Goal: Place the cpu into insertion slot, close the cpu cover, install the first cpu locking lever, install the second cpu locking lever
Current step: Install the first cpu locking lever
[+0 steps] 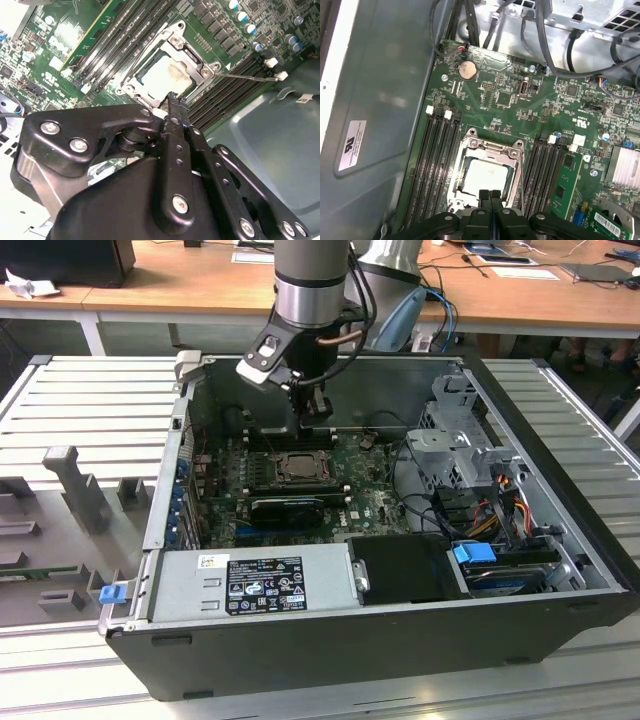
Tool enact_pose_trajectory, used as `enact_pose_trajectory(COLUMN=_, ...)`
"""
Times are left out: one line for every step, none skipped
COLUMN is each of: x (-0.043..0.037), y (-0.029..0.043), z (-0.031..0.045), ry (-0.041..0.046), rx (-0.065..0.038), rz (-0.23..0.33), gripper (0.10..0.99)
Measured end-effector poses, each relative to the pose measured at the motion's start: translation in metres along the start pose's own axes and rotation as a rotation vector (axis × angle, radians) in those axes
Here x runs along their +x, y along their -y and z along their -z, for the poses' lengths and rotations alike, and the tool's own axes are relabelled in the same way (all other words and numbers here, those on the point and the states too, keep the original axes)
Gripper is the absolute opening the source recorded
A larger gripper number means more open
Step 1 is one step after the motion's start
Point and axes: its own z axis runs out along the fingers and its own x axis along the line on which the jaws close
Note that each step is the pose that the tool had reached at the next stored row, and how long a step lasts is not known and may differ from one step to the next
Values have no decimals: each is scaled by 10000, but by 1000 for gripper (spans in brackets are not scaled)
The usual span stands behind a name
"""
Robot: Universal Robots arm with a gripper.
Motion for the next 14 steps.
enact_pose_trajectory(x=-1, y=1, z=-1, ry=-3, rx=-2, rz=63, gripper=106)
enact_pose_trajectory(x=-1, y=1, z=-1, ry=-3, rx=-1, rz=108, gripper=106)
enact_pose_trajectory(x=-2, y=1, z=-1, ry=-4, rx=-1, rz=168, gripper=106)
enact_pose_trajectory(x=-2, y=1, z=-1, ry=-5, rx=-1, rz=213, gripper=106)
enact_pose_trajectory(x=-2, y=1, z=-1, ry=-5, rx=-1, rz=260, gripper=106)
enact_pose_trajectory(x=-2, y=1, z=-1, ry=-5, rx=-1, rz=299, gripper=106)
enact_pose_trajectory(x=-2, y=1, z=-1, ry=-6, rx=0, rz=344, gripper=106)
enact_pose_trajectory(x=-2, y=1, z=-1, ry=-6, rx=-1, rz=382, gripper=106)
enact_pose_trajectory(x=-2, y=1, z=-1, ry=-7, rx=-1, rz=453, gripper=106)
enact_pose_trajectory(x=-2, y=1, z=-1, ry=-9, rx=-1, rz=521, gripper=106)
enact_pose_trajectory(x=-2, y=1, z=-1, ry=-10, rx=-1, rz=637, gripper=106)
enact_pose_trajectory(x=-2, y=1, z=-1, ry=-11, rx=-1, rz=725, gripper=106)
enact_pose_trajectory(x=-2, y=1, z=-1, ry=-12, rx=-1, rz=782, gripper=106)
enact_pose_trajectory(x=-2, y=1, z=-1, ry=-13, rx=-1, rz=833, gripper=106)
